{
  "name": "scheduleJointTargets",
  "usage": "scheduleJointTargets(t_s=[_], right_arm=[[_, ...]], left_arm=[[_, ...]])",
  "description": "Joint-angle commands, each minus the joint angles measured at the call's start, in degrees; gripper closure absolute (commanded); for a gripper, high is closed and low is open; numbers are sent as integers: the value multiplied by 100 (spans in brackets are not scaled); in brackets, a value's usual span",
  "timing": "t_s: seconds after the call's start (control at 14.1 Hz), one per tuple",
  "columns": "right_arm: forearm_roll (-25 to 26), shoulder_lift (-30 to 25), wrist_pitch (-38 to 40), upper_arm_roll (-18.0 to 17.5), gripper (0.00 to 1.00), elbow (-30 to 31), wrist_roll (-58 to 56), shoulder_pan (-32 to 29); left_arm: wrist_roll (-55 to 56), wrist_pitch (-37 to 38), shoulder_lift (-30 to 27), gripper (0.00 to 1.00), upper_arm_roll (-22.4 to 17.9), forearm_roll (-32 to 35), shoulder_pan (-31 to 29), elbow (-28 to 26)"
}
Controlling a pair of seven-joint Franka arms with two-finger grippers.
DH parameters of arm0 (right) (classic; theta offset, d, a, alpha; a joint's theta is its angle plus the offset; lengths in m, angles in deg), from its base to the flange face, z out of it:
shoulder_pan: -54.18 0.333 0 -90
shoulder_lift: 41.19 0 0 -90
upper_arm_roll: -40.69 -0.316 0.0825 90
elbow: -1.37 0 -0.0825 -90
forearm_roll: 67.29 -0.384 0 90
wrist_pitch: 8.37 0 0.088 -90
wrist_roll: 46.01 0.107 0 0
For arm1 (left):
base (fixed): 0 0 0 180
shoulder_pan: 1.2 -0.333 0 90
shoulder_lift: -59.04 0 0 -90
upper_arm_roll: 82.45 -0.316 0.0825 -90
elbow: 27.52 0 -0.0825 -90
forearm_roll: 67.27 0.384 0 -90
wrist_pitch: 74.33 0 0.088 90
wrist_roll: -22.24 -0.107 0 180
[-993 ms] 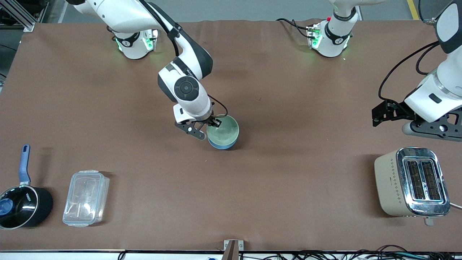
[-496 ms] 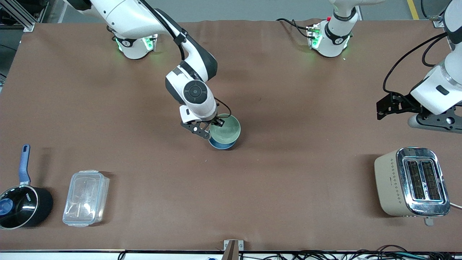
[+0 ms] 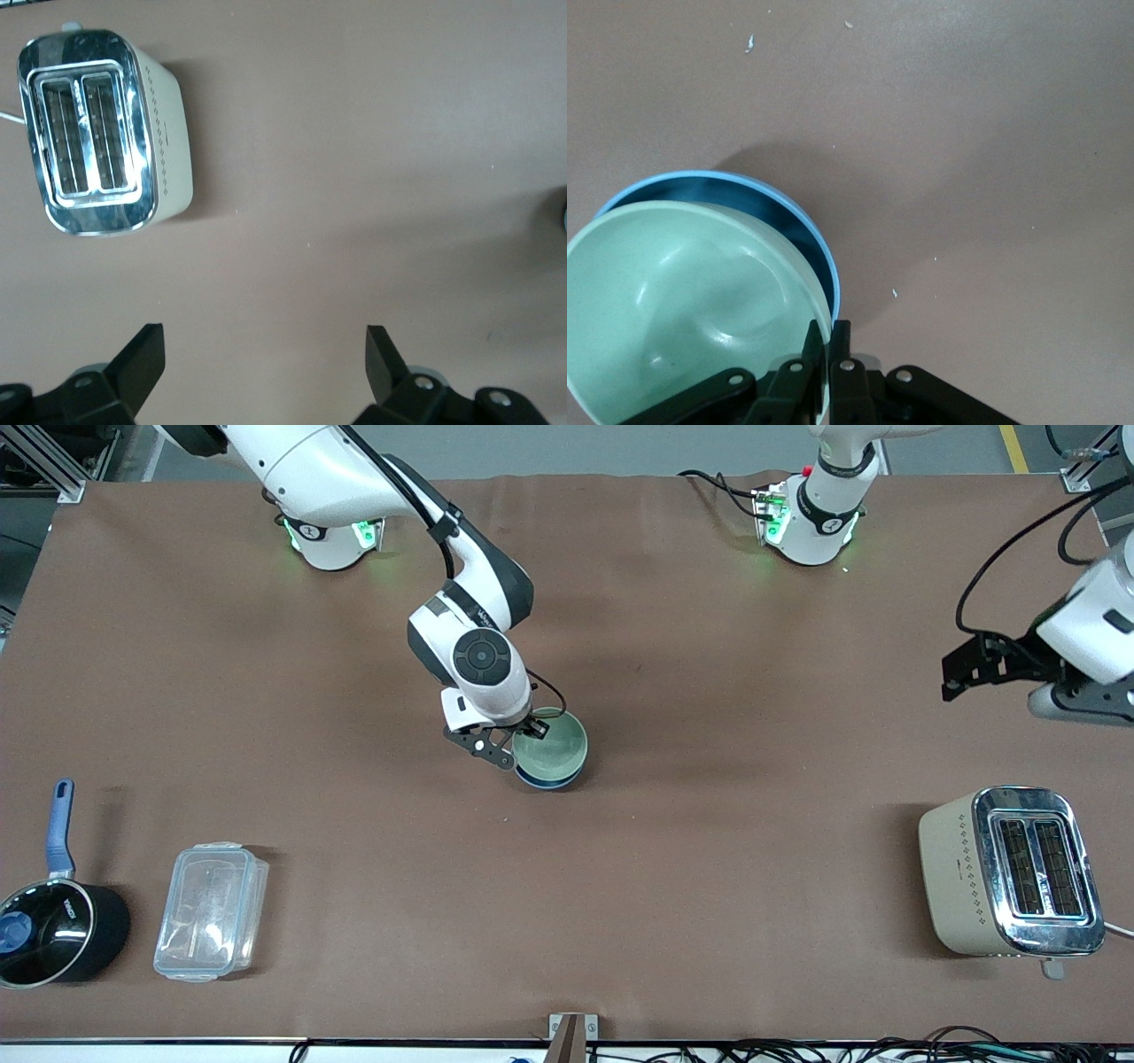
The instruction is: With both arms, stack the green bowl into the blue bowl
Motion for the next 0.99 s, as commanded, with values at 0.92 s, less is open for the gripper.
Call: scheduleJointTargets(t_s=[0.92], right_arm=[[91, 138, -100, -9, 96, 46, 144, 1]], left_arm=[[6, -58, -1072, 0, -655, -180, 774, -1204]])
